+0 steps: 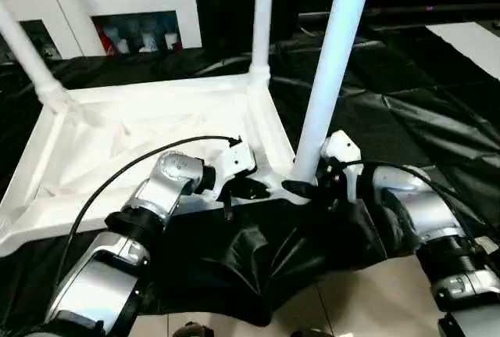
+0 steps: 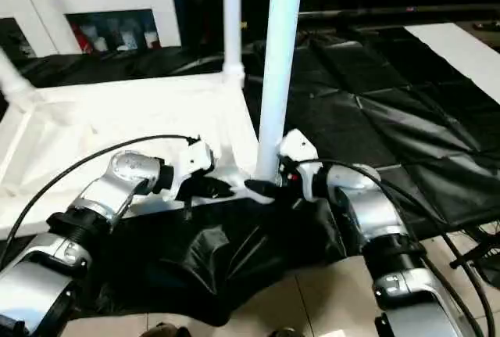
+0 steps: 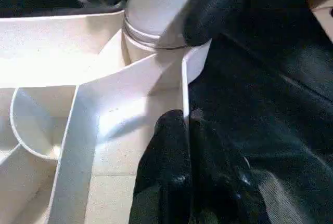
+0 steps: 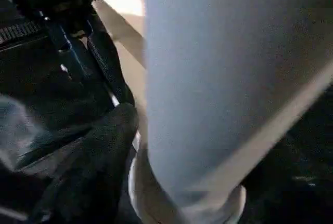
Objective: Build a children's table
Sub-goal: Rotate leg to tighten
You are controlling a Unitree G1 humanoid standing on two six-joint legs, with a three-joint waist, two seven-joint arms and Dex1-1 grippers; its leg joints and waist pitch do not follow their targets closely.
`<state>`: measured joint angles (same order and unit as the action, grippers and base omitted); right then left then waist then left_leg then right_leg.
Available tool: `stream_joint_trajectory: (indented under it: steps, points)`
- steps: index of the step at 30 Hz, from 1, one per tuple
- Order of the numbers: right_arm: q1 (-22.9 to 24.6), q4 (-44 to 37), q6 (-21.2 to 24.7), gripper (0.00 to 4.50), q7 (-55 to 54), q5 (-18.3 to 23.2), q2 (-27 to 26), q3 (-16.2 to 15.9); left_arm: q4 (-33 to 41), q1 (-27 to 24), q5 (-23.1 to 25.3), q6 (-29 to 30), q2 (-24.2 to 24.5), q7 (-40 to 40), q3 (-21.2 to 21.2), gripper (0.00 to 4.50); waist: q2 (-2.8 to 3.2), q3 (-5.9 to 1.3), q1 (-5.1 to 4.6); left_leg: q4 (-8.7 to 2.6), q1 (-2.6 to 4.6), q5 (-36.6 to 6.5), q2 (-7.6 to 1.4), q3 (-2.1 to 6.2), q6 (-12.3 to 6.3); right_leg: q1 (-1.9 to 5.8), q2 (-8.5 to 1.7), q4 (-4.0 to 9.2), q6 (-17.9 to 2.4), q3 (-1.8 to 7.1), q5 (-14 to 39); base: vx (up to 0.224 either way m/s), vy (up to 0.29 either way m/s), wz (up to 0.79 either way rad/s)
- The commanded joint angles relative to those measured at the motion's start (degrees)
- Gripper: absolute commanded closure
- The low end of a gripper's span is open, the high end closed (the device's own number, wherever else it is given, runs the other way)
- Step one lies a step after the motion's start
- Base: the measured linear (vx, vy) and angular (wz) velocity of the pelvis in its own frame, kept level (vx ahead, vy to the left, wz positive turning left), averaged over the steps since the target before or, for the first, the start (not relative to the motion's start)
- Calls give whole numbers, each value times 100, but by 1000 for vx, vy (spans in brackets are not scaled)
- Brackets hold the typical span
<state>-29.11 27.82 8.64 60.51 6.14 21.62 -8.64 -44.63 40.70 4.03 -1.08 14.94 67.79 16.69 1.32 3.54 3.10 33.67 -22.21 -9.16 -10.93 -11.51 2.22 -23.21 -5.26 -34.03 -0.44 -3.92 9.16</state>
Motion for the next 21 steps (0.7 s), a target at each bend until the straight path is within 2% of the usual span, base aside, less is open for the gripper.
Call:
stream_joint_trajectory:
  steps: [1, 3, 6, 11, 12, 13, 15, 17, 18, 19, 21]
  points:
    - [53, -175, 64, 193, 214, 104, -40, -175, 222, 13, -49, -99, -5, 101, 95, 450, -38, -420, -3, -386, 144, -1700, -244, 113, -250, 236, -311, 455, -1240, 226, 1886, 0, 0, 0]
    - [83, -228, 112, 198, 259, 133, -46, -187, 251, -4, -55, -89, -1, 130, 93, 450, -39, -422, 0, -386, 148, -1712, -245, 115, -225, 234, -311, 456, -1247, 227, 1885, 0, 0, 0]
    - [162, -338, 238, 229, 284, 187, -94, -187, 289, -21, -60, -65, -5, 160, 106, 450, -38, -423, 11, -390, 143, -1686, -247, 114, -225, 238, -308, 447, -1262, 228, 1802, 0, 0, 0]
    - [292, -427, 404, 250, 119, 214, -221, -185, 98, 128, 59, 49, -170, -359, 30, 450, -44, -424, 28, -379, 161, -1681, -245, 104, -215, 225, -311, 450, -1282, 235, 1775, 0, 0, 0]
    - [296, -368, 417, 250, -245, 177, -395, -110, -46, 247, 107, 187, -303, -733, -47, 450, -47, -418, 27, -383, 164, -1701, -243, 106, -209, 222, -313, 459, -1272, 235, 1825, 0, 0, 0]
    - [281, -292, 417, 253, -555, 126, -525, -54, -126, 318, 130, 280, -388, -942, -92, 450, -33, -399, 15, -386, 188, -1796, -236, 100, -150, 179, -306, 484, -1235, 241, 2012, 0, 0, 0]
    - [241, -156, 422, 254, -971, 39, -685, 20, -209, 393, 151, 372, -484, -1166, -138, 450, -54, -395, -2, -395, 181, -1933, -214, 132, -70, 202, -325, 519, -1109, 219, 2383, 0, 0, 0]
    - [101, 256, 444, 255, -2030, -107, -1121, 258, -403, 578, 157, 591, -750, -1763, -275, 450, -48, -373, -71, -405, 188, -2134, -201, 157, 56, 161, -325, 553, -963, 204, 2789, 0, 0, 0]
    - [73, 333, 468, 255, -2270, -130, -1224, 319, -442, 618, 156, 634, -809, -1890, -303, 450, -54, -370, -97, -406, 189, -2193, -195, 168, 93, 160, -324, 564, -921, 192, 2904, 0, 0, 0]
    - [11, 457, 552, 255, -2684, -117, -1427, 455, -522, 694, 139, 718, -915, -2123, -362, 450, -35, -373, -124, -406, 201, -2301, -181, 190, 107, 169, -330, 603, -817, 169, 3113, 0, 0, 0]
    - [-119, 667, 635, 255, -3317, -68, -1757, 659, -615, 789, 114, 771, -1064, -2390, -422, 450, -18, -374, -175, -413, 196, -2359, -182, 198, 88, 160, -327, 628, -782, 169, 3096, 0, 0, 0]
